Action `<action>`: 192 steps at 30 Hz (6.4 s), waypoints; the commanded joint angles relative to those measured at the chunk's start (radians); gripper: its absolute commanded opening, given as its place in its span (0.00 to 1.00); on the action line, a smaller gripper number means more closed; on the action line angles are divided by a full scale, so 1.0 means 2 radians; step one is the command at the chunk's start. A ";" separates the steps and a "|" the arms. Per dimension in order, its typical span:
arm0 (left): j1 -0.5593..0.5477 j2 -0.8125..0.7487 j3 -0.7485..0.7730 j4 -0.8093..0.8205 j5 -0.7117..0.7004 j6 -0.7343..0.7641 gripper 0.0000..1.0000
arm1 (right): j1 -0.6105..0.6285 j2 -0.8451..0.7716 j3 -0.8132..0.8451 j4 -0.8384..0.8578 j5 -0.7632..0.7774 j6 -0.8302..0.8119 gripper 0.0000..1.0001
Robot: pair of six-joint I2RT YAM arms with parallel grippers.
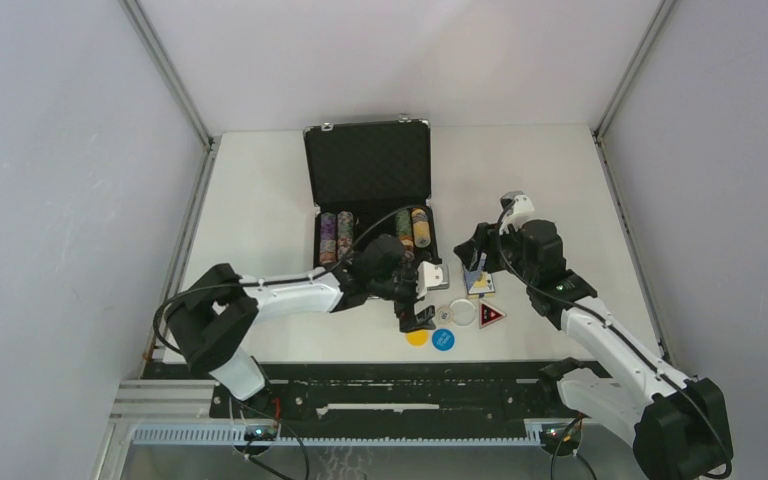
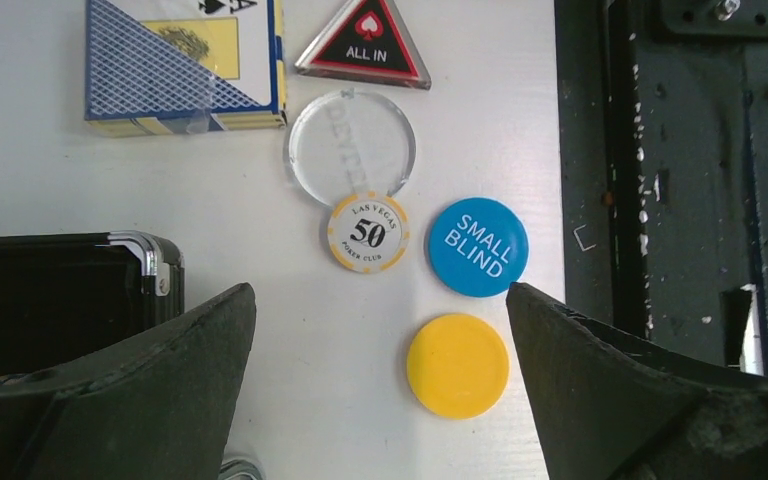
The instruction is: Pack up texas hold em set
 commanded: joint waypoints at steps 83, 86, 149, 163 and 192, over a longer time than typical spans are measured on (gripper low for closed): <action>-0.013 0.130 0.089 0.018 -0.020 -0.001 0.91 | -0.003 -0.009 -0.015 0.034 -0.001 0.006 0.70; -0.015 0.132 0.088 0.019 -0.013 -0.003 0.91 | -0.003 -0.010 -0.015 0.034 0.001 0.007 0.69; -0.047 0.153 0.084 -0.025 -0.078 0.001 0.70 | -0.003 -0.014 -0.019 0.039 -0.009 0.011 0.69; -0.046 0.157 0.091 -0.036 -0.080 0.001 0.57 | -0.003 -0.012 -0.019 0.040 -0.011 0.012 0.69; -0.047 0.112 0.095 -0.056 -0.117 0.018 0.49 | -0.003 -0.009 -0.019 0.042 -0.013 0.013 0.69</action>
